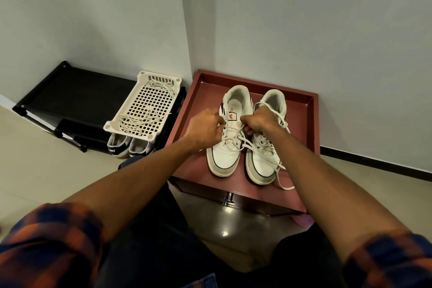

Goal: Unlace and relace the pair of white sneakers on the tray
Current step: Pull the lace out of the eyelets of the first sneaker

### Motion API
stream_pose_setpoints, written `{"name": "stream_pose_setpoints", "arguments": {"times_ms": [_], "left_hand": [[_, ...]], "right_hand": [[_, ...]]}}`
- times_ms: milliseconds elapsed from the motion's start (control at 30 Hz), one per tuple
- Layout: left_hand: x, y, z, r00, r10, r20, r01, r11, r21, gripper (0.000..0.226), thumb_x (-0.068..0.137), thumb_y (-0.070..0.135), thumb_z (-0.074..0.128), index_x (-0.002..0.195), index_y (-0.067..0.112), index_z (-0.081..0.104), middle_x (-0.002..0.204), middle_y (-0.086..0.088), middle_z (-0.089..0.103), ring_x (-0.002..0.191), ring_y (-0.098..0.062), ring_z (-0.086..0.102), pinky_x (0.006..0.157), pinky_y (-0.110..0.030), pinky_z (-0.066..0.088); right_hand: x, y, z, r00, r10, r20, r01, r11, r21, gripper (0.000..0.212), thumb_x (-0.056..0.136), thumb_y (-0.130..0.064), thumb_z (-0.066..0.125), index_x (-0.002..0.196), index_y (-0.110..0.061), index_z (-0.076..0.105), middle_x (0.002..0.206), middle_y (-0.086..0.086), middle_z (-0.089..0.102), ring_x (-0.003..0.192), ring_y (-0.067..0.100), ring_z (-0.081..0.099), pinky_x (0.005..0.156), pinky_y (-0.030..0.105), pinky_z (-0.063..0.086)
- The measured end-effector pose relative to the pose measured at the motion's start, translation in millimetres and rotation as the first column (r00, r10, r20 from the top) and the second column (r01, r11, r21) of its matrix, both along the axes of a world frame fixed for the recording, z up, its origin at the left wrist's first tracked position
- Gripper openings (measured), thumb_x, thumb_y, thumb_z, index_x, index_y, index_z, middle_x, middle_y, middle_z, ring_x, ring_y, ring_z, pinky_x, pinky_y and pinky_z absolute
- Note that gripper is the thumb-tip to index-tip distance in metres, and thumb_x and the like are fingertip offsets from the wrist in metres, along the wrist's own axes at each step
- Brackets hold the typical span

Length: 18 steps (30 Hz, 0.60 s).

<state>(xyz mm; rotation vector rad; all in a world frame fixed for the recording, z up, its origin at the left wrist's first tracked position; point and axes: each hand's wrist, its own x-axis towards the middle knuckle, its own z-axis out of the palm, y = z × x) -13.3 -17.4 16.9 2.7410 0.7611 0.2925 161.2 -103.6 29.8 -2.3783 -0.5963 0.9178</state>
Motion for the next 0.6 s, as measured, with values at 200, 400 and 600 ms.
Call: {"name": "stream_pose_setpoints", "arguments": {"times_ms": [200,400,600], "left_hand": [[-41,36,-15,0.919,0.379,-0.110,-0.379,0.925,0.022,0.027,0.085,0.029,0.053,0.094,0.010,0.071,0.095,-0.006,0.063,0.091,-0.025,0.058,0.068,-0.037,0.053],[-10,-3,-3,0.999,0.036,-0.019,-0.036,0.999,-0.006,0.040,0.091,0.031,0.056,0.130,0.021,0.059,0.113,-0.004,0.055,0.108,-0.022,0.051,0.078,-0.039,0.053],[22,-23,-5,0.998,-0.054,-0.027,0.052,0.997,-0.065,0.026,0.097,0.031,0.056,0.118,0.024,0.070,0.106,-0.002,0.057,0.107,-0.022,0.052,0.071,-0.036,0.049]], "right_hand": [[-2,1,-1,0.999,-0.024,-0.024,0.024,1.000,0.000,0.016,0.083,-0.020,0.073,0.079,-0.005,0.072,0.059,0.002,0.073,0.048,0.015,0.066,0.056,0.027,0.052],[-3,0,-1,1.000,-0.012,-0.001,0.012,1.000,0.005,0.017,0.082,-0.026,0.071,0.079,-0.009,0.074,0.059,-0.001,0.073,0.052,0.013,0.070,0.061,0.029,0.054],[-5,-1,0,1.000,-0.014,-0.011,0.014,1.000,0.016,0.018,0.081,-0.026,0.072,0.078,-0.008,0.073,0.060,0.001,0.073,0.060,0.019,0.075,0.074,0.038,0.064]]}}
